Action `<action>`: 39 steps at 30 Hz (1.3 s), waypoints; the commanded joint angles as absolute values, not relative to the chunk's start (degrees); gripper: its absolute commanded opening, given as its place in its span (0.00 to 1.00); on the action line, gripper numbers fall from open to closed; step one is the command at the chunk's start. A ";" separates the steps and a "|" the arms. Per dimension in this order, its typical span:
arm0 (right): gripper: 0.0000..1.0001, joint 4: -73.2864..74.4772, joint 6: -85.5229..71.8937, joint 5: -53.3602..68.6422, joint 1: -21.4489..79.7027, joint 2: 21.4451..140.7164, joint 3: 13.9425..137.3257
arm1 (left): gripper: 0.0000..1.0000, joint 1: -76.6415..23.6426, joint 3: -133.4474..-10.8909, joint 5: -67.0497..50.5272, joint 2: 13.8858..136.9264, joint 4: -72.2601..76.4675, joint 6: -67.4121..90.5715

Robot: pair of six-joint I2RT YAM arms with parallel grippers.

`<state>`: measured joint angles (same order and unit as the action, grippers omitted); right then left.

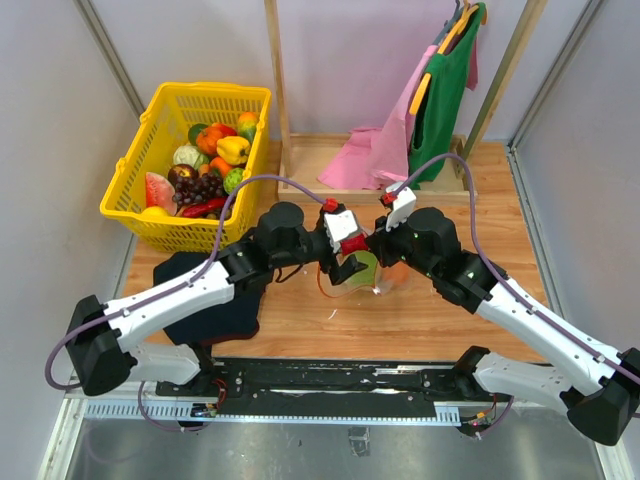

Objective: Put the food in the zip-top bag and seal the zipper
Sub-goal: Place the fake vegetable in the zipper food storage bag, then pick up the fake fruit from the zipper food storage bag.

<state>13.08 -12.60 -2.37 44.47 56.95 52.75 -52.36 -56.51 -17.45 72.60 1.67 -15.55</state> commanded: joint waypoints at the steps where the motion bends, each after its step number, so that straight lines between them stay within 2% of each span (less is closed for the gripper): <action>1: 0.01 11.51 -12.83 -3.30 42.97 56.71 53.96 | 0.93 -52.91 -58.95 -9.53 68.25 -1.22 -10.52; 7: 0.01 11.59 -12.49 -3.93 42.90 56.69 53.75 | 0.92 -52.91 -62.23 4.99 65.51 -8.12 -4.24; 8: 0.01 11.68 -12.38 -4.12 42.97 56.65 53.78 | 0.98 -52.87 -63.06 8.14 65.22 -9.60 -2.96; 9: 0.01 11.76 -12.30 -4.20 42.96 56.63 53.79 | 0.99 -52.85 -63.80 11.14 65.09 -11.11 -2.25; 15: 0.01 11.77 -11.87 -4.48 42.91 56.73 53.79 | 0.99 -52.69 -68.15 20.69 65.53 -21.02 -1.14; 19: 0.01 11.77 -11.47 -4.59 42.96 56.80 53.70 | 0.99 -51.87 -69.58 31.86 65.67 -23.99 2.45; 24: 0.01 11.73 -10.93 -5.16 42.90 56.18 53.37 | 0.99 -44.42 -70.33 32.03 63.09 -25.53 7.56; 28: 0.01 11.76 -10.45 -5.32 42.91 55.86 53.17 | 0.99 -34.44 -72.31 30.74 62.86 -28.99 11.65; 39: 0.01 11.67 -9.67 -5.45 42.98 55.11 52.74 | 0.99 -8.67 -72.81 14.83 66.99 -29.88 20.61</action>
